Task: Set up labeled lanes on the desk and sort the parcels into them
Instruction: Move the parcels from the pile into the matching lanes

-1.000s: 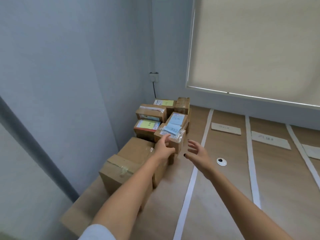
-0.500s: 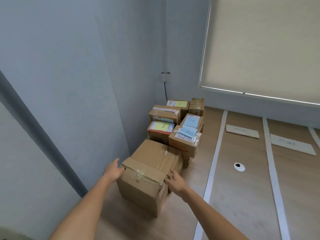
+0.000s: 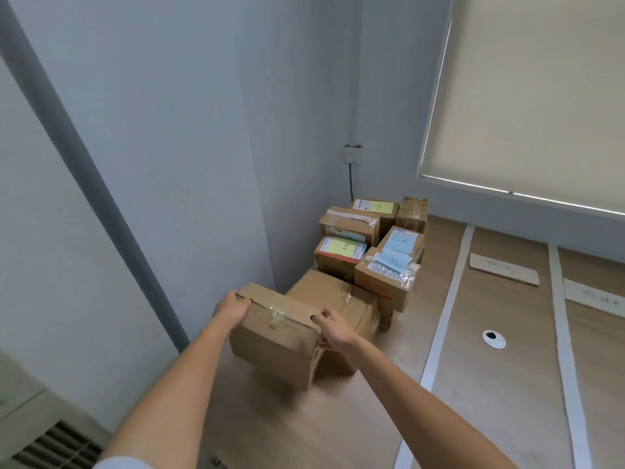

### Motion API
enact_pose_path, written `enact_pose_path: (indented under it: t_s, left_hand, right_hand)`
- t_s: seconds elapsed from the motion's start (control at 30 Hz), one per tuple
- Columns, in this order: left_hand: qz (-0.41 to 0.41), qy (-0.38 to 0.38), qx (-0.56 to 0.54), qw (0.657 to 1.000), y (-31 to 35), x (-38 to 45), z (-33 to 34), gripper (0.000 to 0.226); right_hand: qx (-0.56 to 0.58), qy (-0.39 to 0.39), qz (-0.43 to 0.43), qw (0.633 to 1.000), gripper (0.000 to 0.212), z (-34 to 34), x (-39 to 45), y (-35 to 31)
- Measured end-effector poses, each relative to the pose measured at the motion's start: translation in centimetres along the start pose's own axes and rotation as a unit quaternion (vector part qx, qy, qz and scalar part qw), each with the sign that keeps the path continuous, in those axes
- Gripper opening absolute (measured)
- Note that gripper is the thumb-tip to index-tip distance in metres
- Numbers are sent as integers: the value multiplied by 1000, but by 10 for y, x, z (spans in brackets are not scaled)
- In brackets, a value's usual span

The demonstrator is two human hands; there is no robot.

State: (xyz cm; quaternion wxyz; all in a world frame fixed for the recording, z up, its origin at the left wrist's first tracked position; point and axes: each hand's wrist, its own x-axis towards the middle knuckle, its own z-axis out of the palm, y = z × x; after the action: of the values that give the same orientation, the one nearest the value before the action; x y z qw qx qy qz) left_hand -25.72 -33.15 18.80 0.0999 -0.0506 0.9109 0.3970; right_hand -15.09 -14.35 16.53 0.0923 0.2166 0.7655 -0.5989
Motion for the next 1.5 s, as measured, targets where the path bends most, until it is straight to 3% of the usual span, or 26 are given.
enact_pose_path:
  t_s: [0.2,0.37,0.57,0.77,0.93,1.07,1.23,1.4,1.5]
  left_hand:
    - [17,66,-80,994,16,-15,-62,42]
    - [51,71,-171,981,47,-24,-73,43]
    - [113,-17,-202,973,116,-46,0,44]
    - [162,-162,-191,954,202,-89,118,46]
    - [188,-320,-197,908,260,-167,221,36]
    - [145,-418,-157,883,280,-228,259,17]
    - [123,-430,-181,876,287,-252,276,11]
    - [95,-419,-232,873,293,-254,281,27]
    - [96,-375,-242,890,296,-254,284,34]
  right_hand:
    - [-7,7,-100,995,61,12,-8,-54]
    - [33,46,-148,987,66,-19,-20,-82]
    - [75,163,-157,971,67,-117,-51,-65]
    - [78,324,-113,936,64,-240,-121,-8]
    - [86,450,-46,888,61,-319,-199,57]
    - [77,503,5,861,64,-353,-243,93]
    - [77,518,32,852,68,-368,-261,113]
    - [112,533,27,839,34,-366,-257,119]
    - [110,556,21,823,28,-363,-252,121]
